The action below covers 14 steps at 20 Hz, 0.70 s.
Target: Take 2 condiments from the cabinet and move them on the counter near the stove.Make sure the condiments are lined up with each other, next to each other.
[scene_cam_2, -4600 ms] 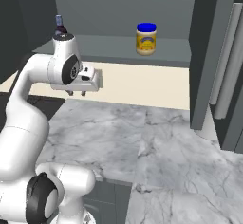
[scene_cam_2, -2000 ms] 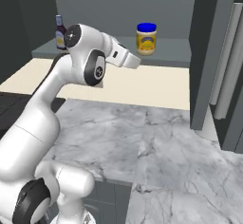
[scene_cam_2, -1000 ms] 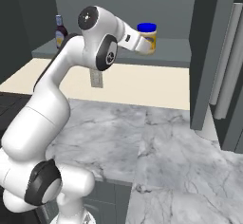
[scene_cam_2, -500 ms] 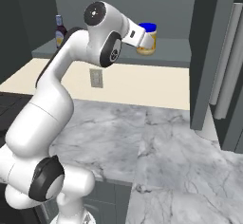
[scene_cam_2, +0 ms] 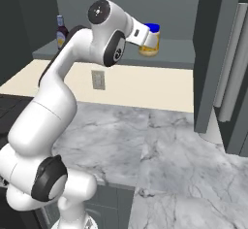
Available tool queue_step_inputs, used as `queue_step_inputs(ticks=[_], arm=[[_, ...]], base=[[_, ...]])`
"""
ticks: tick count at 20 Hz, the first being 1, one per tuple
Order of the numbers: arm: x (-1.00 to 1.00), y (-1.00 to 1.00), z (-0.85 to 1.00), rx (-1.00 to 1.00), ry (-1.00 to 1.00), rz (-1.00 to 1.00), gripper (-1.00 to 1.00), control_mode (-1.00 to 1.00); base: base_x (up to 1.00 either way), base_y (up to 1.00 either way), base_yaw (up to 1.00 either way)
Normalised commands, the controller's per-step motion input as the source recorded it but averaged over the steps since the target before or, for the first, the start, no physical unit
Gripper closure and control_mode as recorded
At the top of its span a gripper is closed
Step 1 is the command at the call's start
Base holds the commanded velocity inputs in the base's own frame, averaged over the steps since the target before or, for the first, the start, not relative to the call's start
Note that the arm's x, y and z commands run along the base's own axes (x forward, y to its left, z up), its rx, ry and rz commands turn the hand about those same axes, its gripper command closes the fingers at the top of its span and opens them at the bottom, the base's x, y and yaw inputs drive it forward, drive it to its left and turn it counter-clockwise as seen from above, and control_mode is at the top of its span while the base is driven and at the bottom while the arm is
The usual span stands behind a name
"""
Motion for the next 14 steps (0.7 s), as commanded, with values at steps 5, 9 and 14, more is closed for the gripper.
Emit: queue_step_inputs(ticks=[5,9,14], arm=[[0.12,-0.01,0.03,0.0,0.0,0.0,-1.0,-1.0],[0.1,-0.01,0.06,0.0,0.0,0.0,-1.0,-1.0],[0.05,-0.06,0.12,0.0,0.0,0.0,-1.0,-1.0]], base=[[0.0,0.0,0.0],[0.0,0.0,0.0],[0.0,0.0,0.0]])
